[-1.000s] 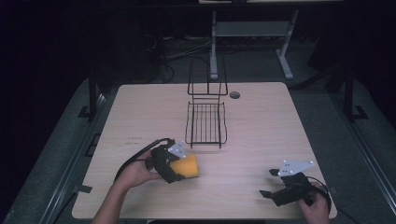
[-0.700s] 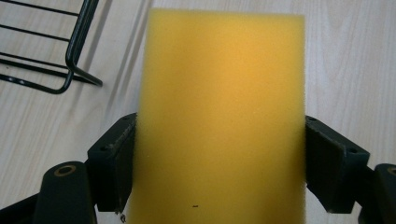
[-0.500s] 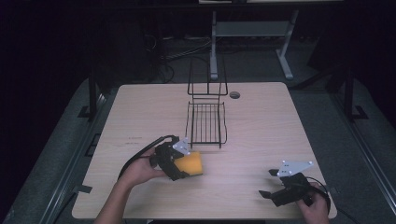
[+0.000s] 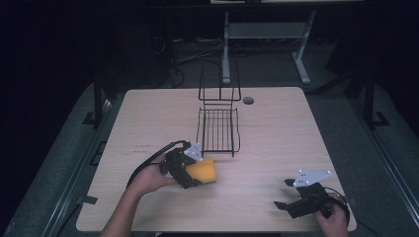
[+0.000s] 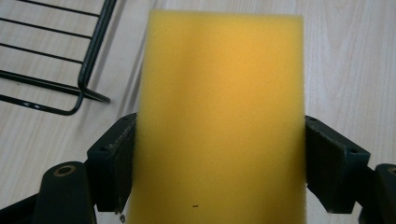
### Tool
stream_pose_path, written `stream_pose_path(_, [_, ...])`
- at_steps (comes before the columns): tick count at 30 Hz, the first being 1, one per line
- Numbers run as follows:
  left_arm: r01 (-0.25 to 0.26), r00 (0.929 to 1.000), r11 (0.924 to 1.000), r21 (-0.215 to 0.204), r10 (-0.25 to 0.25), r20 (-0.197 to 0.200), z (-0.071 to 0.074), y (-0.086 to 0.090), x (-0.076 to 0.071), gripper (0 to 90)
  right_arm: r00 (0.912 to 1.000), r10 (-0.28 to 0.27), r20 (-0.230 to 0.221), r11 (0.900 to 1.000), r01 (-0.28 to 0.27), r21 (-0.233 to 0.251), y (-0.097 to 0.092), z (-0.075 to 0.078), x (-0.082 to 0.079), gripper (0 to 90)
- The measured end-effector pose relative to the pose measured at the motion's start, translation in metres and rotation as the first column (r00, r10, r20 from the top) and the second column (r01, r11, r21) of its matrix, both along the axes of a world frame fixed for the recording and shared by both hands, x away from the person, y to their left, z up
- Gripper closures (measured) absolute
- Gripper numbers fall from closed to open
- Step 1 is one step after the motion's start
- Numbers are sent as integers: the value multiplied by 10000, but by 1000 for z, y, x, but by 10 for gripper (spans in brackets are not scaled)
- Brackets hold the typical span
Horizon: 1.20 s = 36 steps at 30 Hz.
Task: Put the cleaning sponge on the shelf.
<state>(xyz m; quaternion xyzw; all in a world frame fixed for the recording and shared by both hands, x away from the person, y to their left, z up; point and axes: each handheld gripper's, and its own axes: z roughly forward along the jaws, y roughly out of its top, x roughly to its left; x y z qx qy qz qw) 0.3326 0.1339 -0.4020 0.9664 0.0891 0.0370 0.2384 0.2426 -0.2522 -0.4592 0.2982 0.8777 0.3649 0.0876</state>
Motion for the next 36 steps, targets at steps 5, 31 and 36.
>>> stream_pose_path(5, [-18,9999,10000,-37,18,110,5,-4,1,211,10000,-3,1,10000,3,1,0,0,0,139])
stream_pose_path(31, [-350,9992,9993,-87,352,175,14,-10,11,211,10000,-59,8,10000,59,14,-3,0,1,139])
stream_pose_path(36, [-347,9992,9993,-126,350,205,14,-11,12,212,10000,-23,52,10000,23,-5,-3,0,1,139])
